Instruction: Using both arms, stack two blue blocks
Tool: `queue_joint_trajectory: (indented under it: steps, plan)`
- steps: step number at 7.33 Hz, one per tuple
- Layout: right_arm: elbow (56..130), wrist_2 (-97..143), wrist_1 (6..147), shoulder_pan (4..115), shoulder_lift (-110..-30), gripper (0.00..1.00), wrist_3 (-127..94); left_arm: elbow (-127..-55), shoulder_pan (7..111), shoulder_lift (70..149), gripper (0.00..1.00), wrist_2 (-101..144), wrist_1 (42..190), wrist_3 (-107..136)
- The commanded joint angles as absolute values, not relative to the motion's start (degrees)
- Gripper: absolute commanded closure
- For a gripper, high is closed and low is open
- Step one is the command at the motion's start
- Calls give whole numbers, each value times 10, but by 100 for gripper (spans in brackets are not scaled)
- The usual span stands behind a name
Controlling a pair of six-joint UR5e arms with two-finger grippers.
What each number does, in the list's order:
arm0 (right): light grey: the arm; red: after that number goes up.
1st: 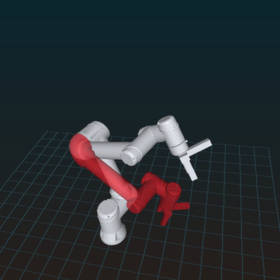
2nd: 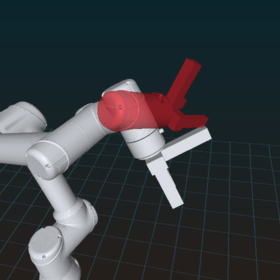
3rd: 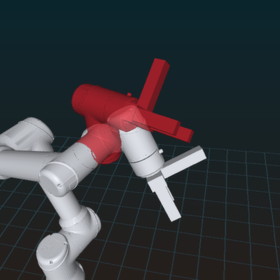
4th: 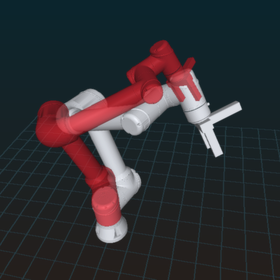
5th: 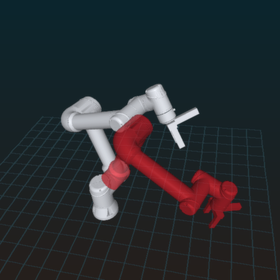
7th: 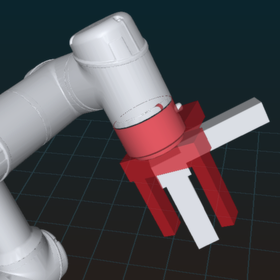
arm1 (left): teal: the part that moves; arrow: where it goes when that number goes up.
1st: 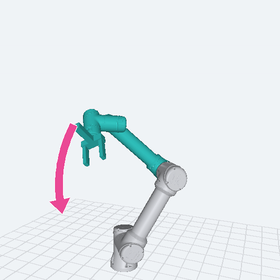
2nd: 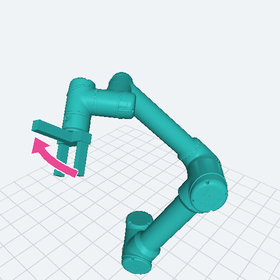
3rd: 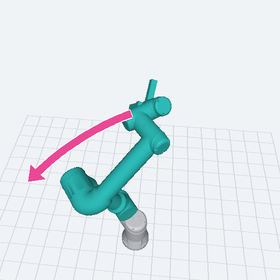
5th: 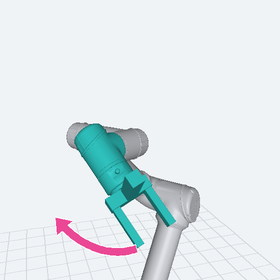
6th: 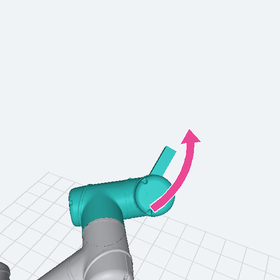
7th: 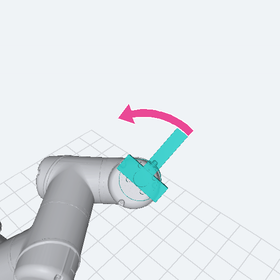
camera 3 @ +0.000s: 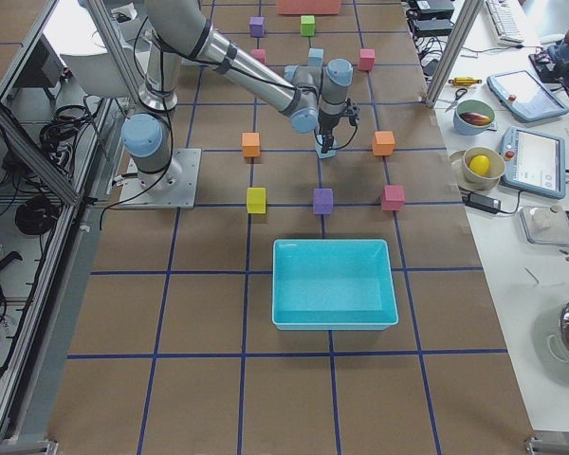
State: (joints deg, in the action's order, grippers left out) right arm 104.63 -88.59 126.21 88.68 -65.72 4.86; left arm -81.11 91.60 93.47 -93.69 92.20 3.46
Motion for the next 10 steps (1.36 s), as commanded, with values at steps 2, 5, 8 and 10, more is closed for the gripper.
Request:
queue_joint_trajectory:
  steps: [2,5,8,10]
  plan:
    - [1023,-883,1260,890,-663,100,42,-810,918,936,0,-937,922,34]
    - [812,-850,1099,934,-623,100,-61,-810,917,935,0,-937,922,34]
    - [695,-851,1093,1005,-522,100,-136,-814,913,929,0,-940,928,29]
    - [674,-845,1103,1027,-489,100,-161,-816,916,920,0,-938,929,29]
